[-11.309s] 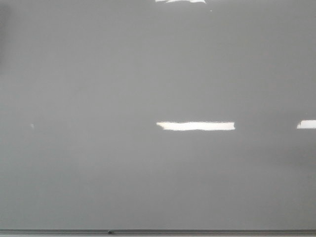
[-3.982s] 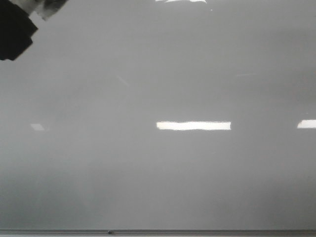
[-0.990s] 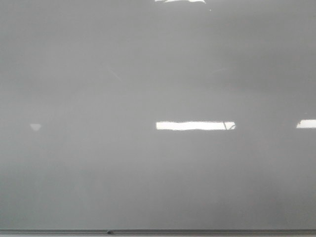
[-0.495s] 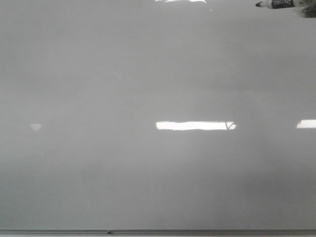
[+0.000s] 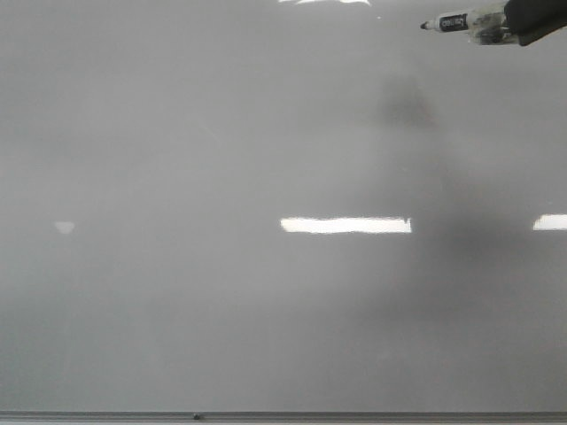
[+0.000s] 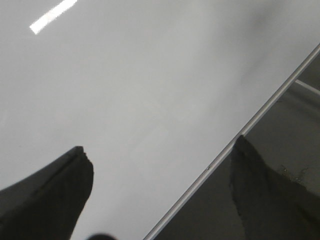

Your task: Write number 5 on whiteboard

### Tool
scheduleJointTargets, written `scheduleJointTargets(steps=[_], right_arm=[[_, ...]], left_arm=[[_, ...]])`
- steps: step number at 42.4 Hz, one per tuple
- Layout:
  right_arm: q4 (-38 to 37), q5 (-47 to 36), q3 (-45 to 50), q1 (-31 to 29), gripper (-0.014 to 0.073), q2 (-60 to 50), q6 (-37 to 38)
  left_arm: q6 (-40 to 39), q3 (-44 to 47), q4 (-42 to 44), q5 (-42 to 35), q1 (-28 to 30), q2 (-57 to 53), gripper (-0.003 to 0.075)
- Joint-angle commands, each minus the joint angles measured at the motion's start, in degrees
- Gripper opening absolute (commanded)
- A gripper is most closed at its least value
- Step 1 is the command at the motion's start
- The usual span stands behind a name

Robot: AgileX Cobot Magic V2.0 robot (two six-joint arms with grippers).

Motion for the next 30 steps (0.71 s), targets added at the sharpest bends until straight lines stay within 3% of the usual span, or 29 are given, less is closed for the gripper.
scheduleJointTargets(steps=[1, 19, 30], right_arm=[[-0.51, -7.96, -2.26, -0.05, 0.0, 0.55, -0.03], [-0.68, -12.42, -3.59, -0.35, 0.0, 6.04, -0.07], [-0.97, -7.23, -3.59, 0.93, 0.0, 11.86, -0.1]], left_arm=[[-0.8, -1.64, 1.1, -3.91, 0.03, -0.26, 0.0544], [-0.8, -1.64, 1.1, -4.02, 0.03, -0.26, 0.0543], [-0.8, -1.64, 1.1, -4.02, 0.03, -0.26, 0.0544]])
